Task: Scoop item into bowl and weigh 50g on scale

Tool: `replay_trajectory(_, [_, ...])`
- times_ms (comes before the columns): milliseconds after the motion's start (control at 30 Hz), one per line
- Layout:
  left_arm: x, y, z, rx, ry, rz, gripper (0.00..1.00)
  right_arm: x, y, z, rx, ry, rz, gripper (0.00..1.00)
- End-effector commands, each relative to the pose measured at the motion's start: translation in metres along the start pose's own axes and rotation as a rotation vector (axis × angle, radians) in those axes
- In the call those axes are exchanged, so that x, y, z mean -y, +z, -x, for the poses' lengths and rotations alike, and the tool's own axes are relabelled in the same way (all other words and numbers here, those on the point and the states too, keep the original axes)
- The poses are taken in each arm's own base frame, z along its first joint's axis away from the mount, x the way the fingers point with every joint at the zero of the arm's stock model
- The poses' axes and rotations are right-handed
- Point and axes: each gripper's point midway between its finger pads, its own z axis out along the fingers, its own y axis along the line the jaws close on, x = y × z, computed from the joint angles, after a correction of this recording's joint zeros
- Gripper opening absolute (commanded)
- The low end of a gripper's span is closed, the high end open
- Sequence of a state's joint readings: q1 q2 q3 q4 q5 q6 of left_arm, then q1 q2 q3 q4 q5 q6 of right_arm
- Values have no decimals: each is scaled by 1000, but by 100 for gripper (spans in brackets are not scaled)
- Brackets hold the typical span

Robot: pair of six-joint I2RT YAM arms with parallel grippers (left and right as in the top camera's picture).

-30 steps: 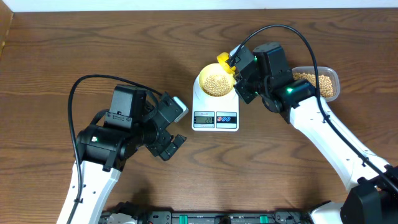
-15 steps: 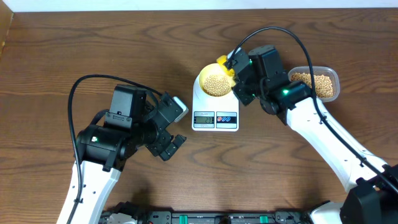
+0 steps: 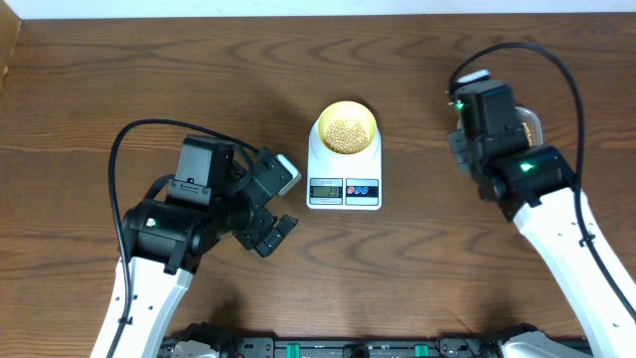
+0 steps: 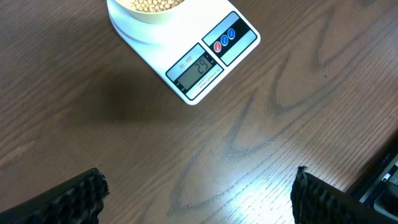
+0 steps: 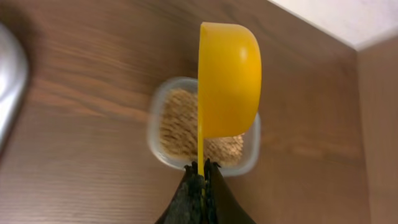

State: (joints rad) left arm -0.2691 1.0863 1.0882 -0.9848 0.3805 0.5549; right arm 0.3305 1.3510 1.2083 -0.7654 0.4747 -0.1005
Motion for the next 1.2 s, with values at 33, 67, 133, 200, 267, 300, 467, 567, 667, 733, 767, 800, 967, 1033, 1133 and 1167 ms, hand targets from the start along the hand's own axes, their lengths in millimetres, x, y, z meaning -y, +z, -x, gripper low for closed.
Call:
replay_trajectory(33, [0,-3,3,15,10,-3,97,34,18,-22,-87,173,-121,1])
replay_trajectory(67, [0,-3,3,15,10,-3,97,38,22,-27,-107,200,-131,1])
replay_trajectory(133, [0,-3,3,15,10,-3,97,43,30,-36,-136,254,-148,1])
replay_trajectory(200, [0,-3,3,15,10,-3,97,44,37,-43,-162,257,-156,1])
replay_trajectory(267, [0,-3,3,15,10,-3,97,45,49,-54,-208,254,-166,1])
replay_trajectory(300, [0,-3,3,15,10,-3,97,45,52,-57,-220,253,-168,1])
replay_trajectory(467, [0,-3,3,15,10,-3,97,41,82,-77,-292,251,-173,1])
replay_trajectory(567, [0,-3,3,15,10,-3,97,24,103,-78,-303,253,-120,1])
replay_trajectory(667, [0,-3,3,15,10,-3,97,16,119,-81,-321,245,-111,1])
replay_trajectory(733, [0,-3,3,15,10,-3,97,11,128,-86,-339,237,-109,1])
replay_trajectory(767, [0,-3,3,15,10,-3,97,10,130,-87,-344,236,-107,1])
replay_trajectory(800, [0,-3,3,15,10,-3,97,5,133,-90,-354,234,-91,1])
replay_trajectory(967, [0,-3,3,15,10,-3,97,-28,136,-88,-361,242,99,1])
replay_trajectory(1033, [0,-3,3,15,10,-3,97,-34,135,-87,-360,256,147,1])
replay_trajectory(1133, [0,-3,3,15,10,-3,97,-43,134,-88,-373,310,263,1])
replay_trajectory(1167, [0,-3,3,15,10,-3,97,-44,134,-89,-377,321,282,1])
